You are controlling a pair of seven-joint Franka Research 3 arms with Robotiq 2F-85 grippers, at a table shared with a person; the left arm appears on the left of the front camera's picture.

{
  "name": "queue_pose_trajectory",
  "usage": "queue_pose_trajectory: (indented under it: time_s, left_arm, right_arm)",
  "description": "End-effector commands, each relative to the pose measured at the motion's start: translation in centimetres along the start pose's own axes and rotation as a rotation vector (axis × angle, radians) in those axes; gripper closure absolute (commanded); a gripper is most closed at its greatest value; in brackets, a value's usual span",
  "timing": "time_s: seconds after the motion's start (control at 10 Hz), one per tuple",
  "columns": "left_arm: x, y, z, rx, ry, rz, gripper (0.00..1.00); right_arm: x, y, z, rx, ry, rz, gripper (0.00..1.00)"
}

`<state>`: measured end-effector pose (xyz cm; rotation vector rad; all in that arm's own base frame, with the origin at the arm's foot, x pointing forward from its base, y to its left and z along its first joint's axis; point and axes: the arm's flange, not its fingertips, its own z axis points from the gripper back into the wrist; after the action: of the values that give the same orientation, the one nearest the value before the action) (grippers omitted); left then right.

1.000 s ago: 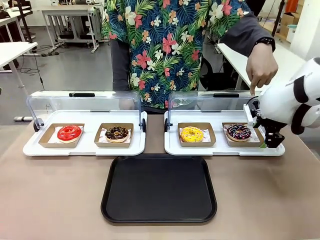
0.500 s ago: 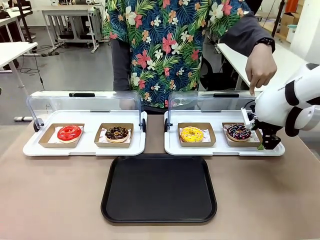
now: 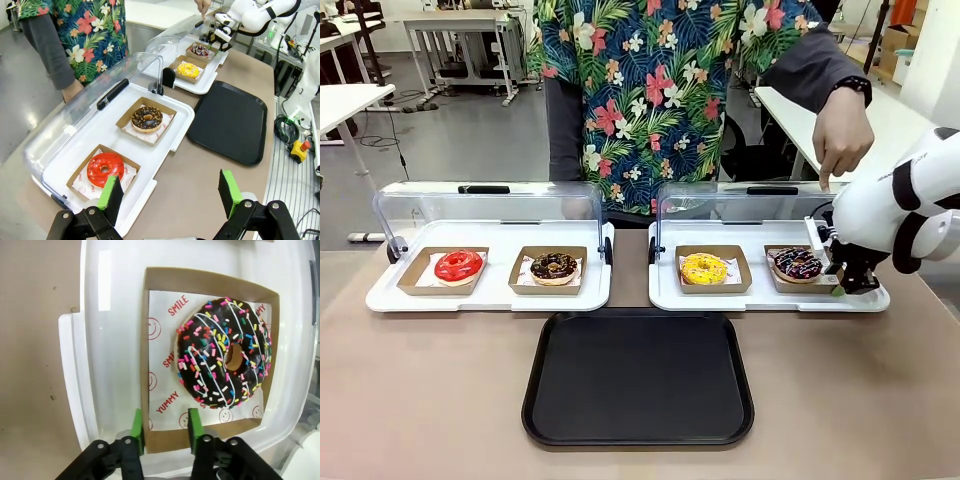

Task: Move the fourth donut from the left to the tray.
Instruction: Pick up the Paper togo box containing the Donut indicated by the person and place it on the Handle tray.

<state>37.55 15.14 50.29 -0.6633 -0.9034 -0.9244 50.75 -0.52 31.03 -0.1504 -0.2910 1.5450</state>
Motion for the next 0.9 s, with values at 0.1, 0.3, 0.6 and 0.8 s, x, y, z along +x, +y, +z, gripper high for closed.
queue_pose_trajectory:
  time_s: [0.1,0.3,0.6,0.8]
  left_arm:
    - [0.3,-0.1,0.1,-0.005,-0.011,0.01,0.0]
    - [0.3,-0.1,0.1,-0.005,-0.011,0.01,0.0]
    - [0.3,-0.1,0.1,-0.005,-0.011,0.01,0.0]
    - [0.3,-0.1,0.1,-0.005,-0.011,0.01,0.0]
  right_arm:
    - [-0.3,-0.6,0.1,0.044,-0.021,0.036,1.0]
    - [-0.4,-0.7,0.1,0.057,-0.016,0.044,1.0]
    - [-0.1,-1.5,-0.2,0.101,0.012,0.023,1.0]
    - [0.1,-0.2,0.0,0.053,-0.013,0.008,1.0]
